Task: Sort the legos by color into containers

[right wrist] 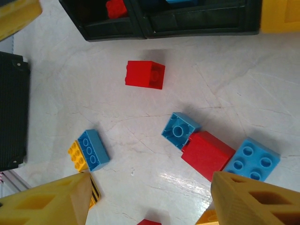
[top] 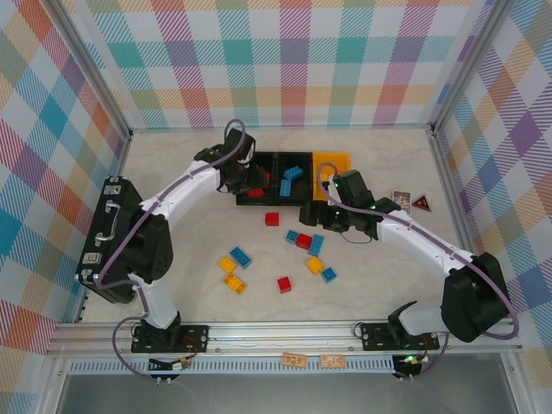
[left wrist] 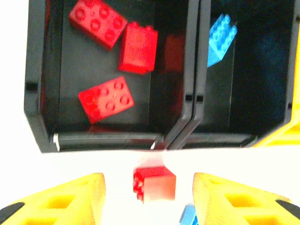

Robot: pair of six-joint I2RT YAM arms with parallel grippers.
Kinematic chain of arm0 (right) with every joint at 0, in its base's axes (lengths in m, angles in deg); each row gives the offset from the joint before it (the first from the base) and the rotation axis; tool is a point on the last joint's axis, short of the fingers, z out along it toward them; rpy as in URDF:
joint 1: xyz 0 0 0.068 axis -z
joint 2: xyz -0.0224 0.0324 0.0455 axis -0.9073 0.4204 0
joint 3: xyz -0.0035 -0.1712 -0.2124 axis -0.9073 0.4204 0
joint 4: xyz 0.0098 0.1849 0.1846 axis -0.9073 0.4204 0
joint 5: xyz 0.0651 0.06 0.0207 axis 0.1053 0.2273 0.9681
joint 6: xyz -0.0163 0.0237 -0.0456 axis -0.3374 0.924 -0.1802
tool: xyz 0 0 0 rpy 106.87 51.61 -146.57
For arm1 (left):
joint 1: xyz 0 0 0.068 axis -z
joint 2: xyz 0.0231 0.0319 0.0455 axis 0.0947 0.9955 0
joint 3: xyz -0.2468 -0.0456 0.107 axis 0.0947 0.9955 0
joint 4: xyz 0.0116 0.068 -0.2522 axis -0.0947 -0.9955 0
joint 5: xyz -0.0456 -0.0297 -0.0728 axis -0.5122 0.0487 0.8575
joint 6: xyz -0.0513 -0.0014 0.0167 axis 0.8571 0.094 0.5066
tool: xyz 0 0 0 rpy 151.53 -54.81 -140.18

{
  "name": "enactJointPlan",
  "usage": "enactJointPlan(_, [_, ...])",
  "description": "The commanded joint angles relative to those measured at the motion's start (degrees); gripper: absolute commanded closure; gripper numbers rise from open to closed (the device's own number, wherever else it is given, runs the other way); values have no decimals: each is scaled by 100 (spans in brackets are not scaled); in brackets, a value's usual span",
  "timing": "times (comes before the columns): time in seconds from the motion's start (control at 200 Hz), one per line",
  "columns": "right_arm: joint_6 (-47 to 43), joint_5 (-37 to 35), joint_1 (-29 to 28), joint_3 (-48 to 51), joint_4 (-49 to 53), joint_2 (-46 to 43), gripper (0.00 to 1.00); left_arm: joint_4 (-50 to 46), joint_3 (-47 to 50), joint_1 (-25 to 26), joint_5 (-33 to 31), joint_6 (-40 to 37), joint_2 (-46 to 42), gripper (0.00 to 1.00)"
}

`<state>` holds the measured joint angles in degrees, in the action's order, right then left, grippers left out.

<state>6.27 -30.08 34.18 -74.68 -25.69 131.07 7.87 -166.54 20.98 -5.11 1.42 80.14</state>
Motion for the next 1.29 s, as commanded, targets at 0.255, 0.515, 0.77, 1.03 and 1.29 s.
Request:
enactJointPlan(0.255, [-445, 141, -231, 192, 142, -127, 32, -161, 1595, 197, -113, 115, -1097, 46])
enactJointPlan(0.515, [-303, 243, -279, 266, -59, 65, 32, -108, 2560, 332, -197, 888, -1511, 39])
enactJointPlan(0.77, [-301, 272, -293, 341, -155, 150, 32, -361, 3400, 619, -740, 1610, -2148, 33])
enactJointPlan(1.03, [-248, 320, -289, 405, -318, 308, 32, -156, 3678, 788, -438, 1792, -2415, 30])
enactJointPlan(1.29, [-188, 255, -296, 478, -324, 222, 32, 32, 3469, 810, -320, 1735, -1905, 29])
